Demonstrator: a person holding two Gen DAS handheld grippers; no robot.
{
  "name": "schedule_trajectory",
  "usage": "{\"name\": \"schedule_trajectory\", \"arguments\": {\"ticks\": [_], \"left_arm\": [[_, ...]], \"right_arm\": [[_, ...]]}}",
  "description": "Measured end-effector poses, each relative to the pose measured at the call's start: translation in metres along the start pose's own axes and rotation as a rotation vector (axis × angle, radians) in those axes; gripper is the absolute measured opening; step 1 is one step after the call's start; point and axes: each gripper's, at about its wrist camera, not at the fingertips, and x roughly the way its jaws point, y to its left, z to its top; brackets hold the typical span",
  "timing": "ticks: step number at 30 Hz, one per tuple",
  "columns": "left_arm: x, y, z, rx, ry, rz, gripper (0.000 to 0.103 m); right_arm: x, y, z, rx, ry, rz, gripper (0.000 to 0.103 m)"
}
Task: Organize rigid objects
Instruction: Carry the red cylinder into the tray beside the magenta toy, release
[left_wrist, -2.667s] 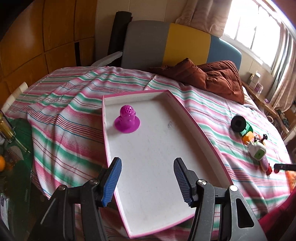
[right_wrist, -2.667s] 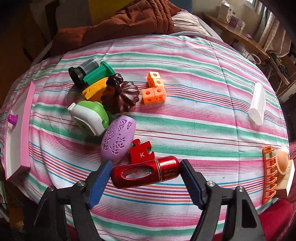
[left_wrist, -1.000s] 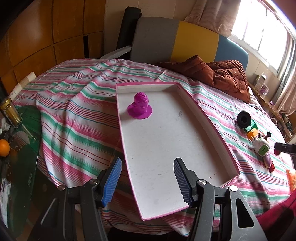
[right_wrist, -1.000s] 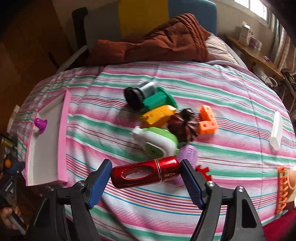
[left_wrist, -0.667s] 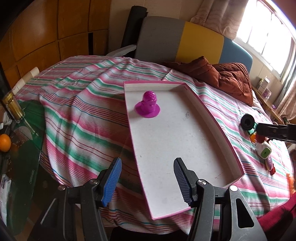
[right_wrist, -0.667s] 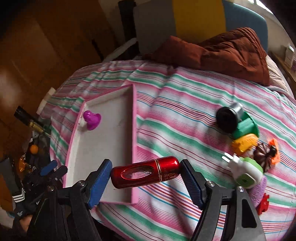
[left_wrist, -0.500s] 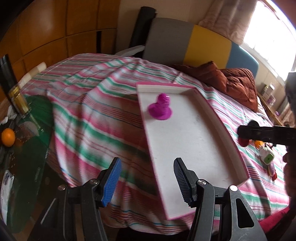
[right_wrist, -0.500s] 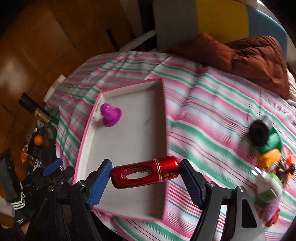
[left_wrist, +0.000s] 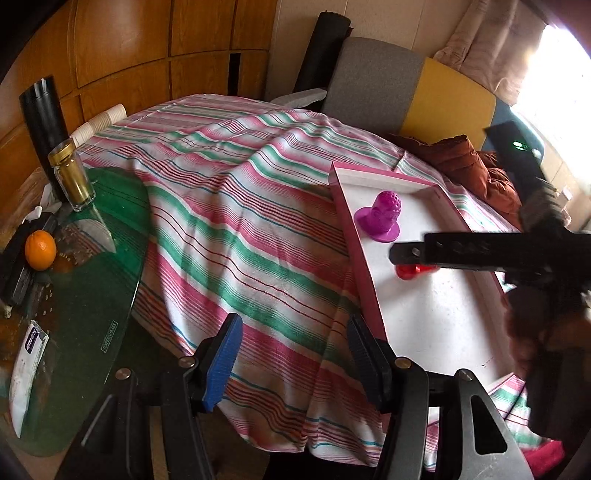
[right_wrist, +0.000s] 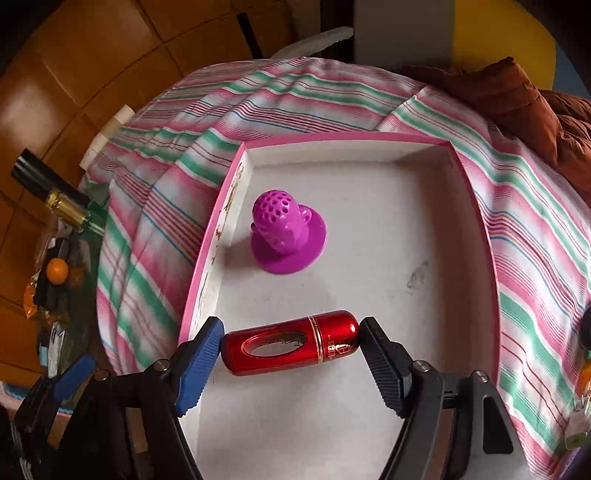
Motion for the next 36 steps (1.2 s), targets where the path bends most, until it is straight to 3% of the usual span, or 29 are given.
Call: {"name": "schedule_trajectory", "arguments": {"ticks": [5,7,14,24,36], "left_arm": [[-0.002,0.000,-0.001,0.004,-0.001,0.001,0.059],[-0.003,-0.002,0.000,0.005,-0.005,0.002,0.059],[-0.006,-0.009,0.000,0.021,-0.009,0.006,0.059],[-0.012,-0.025,0.000,0.060,-0.012,-0.001,0.060],[-0.017,-0.050,-0.004,0.128,-0.010,-0.011,0.060]], "right_arm": [[0.004,-0.003,0.005,0.022,-0.013,0.010,0.078],[-0.002,-0.004,0.003,0.019,-0.038,0.027,0.085],[-0.029,-0.009,-0.004,0.022,-0.120,0.032,0.085],[-0.066,-0.020,-0.028,0.005,-0.215,-0.037,0.085],[-0.117,-0.063,-0.056,0.029,-0.320,-0.132,0.085]]}}
